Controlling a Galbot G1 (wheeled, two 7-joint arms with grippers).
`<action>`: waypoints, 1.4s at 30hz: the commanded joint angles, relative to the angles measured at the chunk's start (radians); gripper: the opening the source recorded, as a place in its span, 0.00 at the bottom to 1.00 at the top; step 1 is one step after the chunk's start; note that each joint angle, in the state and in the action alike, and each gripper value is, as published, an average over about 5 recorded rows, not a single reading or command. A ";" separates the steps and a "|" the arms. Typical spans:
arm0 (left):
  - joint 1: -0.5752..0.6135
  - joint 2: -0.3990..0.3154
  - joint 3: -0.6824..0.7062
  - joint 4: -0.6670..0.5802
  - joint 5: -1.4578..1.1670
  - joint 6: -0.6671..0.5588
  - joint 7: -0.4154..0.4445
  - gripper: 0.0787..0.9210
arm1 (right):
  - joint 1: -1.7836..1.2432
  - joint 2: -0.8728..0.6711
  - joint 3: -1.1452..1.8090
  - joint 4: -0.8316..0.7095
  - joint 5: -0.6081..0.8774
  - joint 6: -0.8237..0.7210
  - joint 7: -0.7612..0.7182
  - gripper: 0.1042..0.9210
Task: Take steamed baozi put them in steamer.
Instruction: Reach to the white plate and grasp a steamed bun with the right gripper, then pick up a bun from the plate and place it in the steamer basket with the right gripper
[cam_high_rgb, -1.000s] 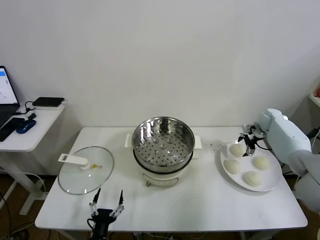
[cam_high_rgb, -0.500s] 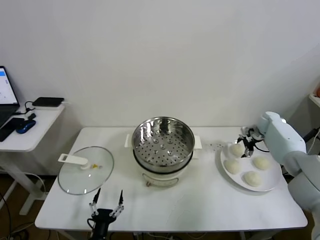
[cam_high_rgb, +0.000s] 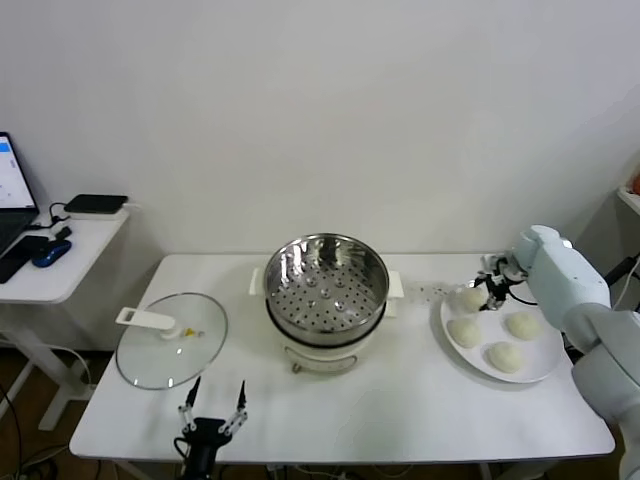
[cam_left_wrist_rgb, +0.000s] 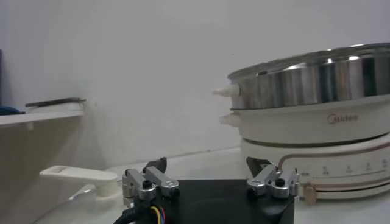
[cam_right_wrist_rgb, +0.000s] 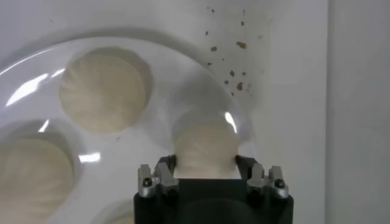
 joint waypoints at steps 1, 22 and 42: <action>0.008 0.000 -0.006 -0.008 0.001 -0.002 0.000 0.88 | 0.014 -0.043 -0.052 0.090 0.060 0.013 -0.018 0.69; 0.020 -0.008 -0.009 -0.034 0.003 -0.008 -0.003 0.88 | 0.561 -0.123 -0.765 0.751 0.616 0.428 -0.031 0.69; 0.008 -0.009 -0.005 -0.034 -0.005 -0.012 -0.019 0.88 | 0.378 0.473 -0.650 0.097 0.455 0.569 -0.083 0.69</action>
